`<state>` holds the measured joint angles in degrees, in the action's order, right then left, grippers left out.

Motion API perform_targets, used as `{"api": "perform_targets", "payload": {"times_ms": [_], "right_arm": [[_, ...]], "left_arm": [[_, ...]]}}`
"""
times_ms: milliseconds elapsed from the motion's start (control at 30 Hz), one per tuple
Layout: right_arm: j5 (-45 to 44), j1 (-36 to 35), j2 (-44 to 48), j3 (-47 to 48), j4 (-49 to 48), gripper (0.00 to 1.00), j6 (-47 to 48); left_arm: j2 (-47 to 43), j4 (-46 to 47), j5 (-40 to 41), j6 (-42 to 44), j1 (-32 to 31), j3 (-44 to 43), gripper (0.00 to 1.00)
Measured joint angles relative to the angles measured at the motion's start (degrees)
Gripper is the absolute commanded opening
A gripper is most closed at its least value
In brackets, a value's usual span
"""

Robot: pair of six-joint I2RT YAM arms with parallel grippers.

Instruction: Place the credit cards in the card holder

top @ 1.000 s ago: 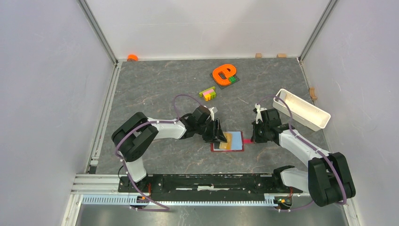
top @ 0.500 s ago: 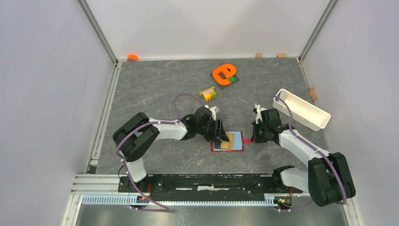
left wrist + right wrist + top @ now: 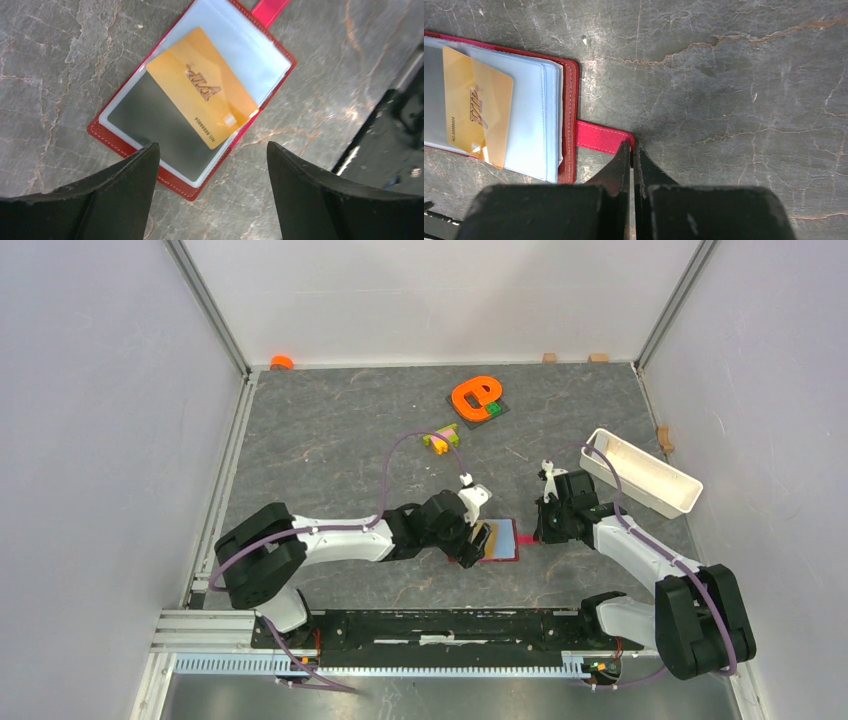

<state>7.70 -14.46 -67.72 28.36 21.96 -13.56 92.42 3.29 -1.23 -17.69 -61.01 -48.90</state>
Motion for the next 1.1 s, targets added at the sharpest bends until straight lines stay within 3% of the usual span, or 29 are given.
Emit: {"api": "perform_targets", "payload": {"times_ms": [200, 500, 1100], "right_arm": [[0.0, 0.0, 0.09, 0.0, 0.0, 0.0, 0.0], [0.0, 0.0, 0.2, 0.0, 0.02, 0.0, 0.13], [0.0, 0.11, 0.2, -0.02, -0.04, 0.0, 0.37]], "left_arm": [[1.22, -0.04, 4.68, 7.87, -2.64, 1.14, 0.93], [4.94, 2.78, 9.07, 12.41, -4.87, 1.11, 0.97], [9.09, 5.01, 16.31, 10.78, -5.25, -1.62, 0.97]]}}
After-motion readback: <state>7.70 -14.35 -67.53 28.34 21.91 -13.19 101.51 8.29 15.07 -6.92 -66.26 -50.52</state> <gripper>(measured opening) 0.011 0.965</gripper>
